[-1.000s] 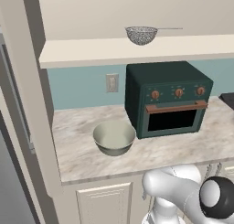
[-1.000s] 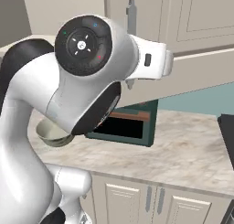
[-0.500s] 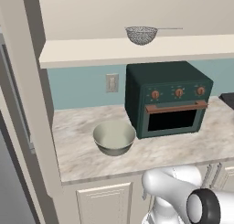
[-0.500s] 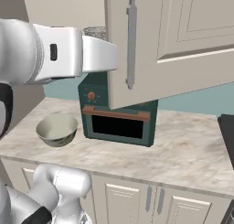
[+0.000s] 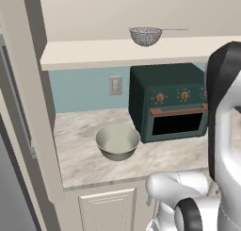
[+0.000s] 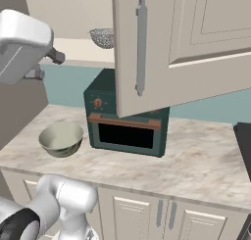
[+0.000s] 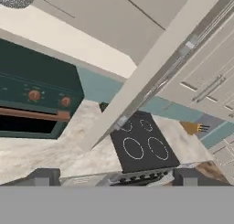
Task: Open the cabinet and setup a tea strainer by placing it in the bowl upright.
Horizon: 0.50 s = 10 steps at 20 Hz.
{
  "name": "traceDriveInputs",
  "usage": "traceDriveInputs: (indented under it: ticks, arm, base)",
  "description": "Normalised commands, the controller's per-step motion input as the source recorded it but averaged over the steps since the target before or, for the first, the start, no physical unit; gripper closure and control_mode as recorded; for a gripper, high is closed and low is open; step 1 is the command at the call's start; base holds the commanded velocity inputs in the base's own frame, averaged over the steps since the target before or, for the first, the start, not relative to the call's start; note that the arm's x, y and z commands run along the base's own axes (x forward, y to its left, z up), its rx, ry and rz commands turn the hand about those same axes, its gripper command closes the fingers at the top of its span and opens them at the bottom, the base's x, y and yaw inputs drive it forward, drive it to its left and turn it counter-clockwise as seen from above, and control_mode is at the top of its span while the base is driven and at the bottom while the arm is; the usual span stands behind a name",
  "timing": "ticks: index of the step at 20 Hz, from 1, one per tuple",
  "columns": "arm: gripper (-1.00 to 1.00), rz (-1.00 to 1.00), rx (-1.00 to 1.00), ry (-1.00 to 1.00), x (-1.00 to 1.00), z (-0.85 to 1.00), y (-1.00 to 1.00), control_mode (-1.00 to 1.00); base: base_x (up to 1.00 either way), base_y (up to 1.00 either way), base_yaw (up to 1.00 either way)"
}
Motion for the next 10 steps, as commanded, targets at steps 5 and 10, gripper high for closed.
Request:
traceDriveInputs:
  ticks: [5,10]
  arm:
    - [-1.0,-0.01,-0.15,0.32,0.49,-0.58,0.11,-1.0]
    - [-1.0,0.0,-0.15,0.33,0.57,-0.49,0.0,-1.0]
  base:
    - [0.0,0.0,0.0]
    - [0.0,0.0,0.0]
